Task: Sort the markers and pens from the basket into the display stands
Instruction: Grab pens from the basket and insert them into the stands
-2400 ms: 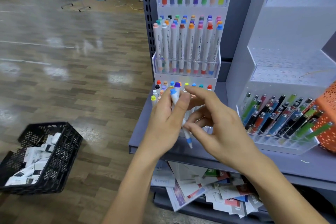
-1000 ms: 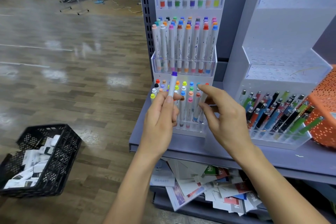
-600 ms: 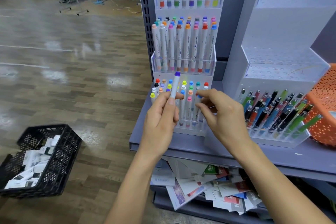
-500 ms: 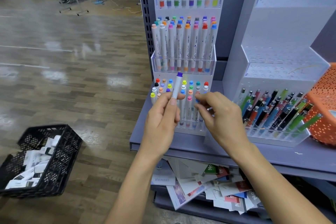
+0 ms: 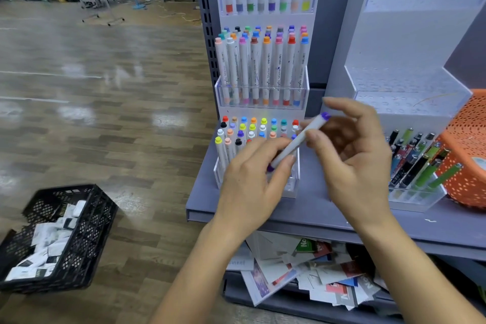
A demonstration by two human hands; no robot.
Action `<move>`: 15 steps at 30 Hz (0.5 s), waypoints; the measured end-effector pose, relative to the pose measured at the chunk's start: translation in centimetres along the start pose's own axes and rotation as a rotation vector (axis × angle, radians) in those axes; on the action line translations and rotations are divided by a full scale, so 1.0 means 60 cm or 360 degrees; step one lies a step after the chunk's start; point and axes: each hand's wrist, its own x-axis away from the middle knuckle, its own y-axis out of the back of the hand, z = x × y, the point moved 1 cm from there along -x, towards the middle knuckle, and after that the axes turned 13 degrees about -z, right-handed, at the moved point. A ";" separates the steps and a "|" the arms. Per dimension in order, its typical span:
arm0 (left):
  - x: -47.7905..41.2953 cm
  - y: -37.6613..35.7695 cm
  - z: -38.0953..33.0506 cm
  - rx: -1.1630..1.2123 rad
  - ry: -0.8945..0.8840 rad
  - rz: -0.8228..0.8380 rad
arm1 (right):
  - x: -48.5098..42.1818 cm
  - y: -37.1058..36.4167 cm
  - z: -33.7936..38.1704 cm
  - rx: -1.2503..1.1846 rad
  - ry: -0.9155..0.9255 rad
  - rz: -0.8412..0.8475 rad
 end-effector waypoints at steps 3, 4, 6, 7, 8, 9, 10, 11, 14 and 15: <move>-0.010 0.002 0.017 -0.0329 -0.0307 -0.0196 | -0.016 0.015 0.000 0.0055 0.0105 -0.0147; -0.013 0.004 0.027 -0.0410 -0.0356 -0.0231 | -0.020 0.018 -0.003 0.0132 0.0159 -0.0147; -0.015 0.008 0.049 -0.0559 -0.0380 -0.0243 | -0.021 0.022 -0.014 0.0314 0.0285 -0.0092; -0.016 0.009 0.059 -0.0618 -0.0368 -0.0226 | -0.019 0.023 -0.020 0.0409 0.0347 -0.0062; -0.016 0.009 0.068 -0.0657 -0.0343 -0.0195 | -0.016 0.022 -0.026 0.0486 0.0394 -0.0042; -0.015 0.008 0.074 -0.0677 -0.0316 -0.0156 | -0.012 0.020 -0.032 0.0535 0.0418 -0.0022; -0.015 0.007 0.077 -0.0687 -0.0289 -0.0114 | -0.008 0.018 -0.037 0.0561 0.0427 -0.0001; -0.013 0.005 0.079 -0.0702 -0.0263 -0.0075 | -0.005 0.015 -0.042 0.0581 0.0438 0.0017; -0.008 0.003 0.082 -0.0772 -0.0210 0.0010 | 0.004 0.009 -0.054 0.0645 0.0475 0.0060; -0.007 0.003 0.081 -0.0779 -0.0203 0.0025 | 0.005 0.007 -0.058 0.0655 0.0473 0.0077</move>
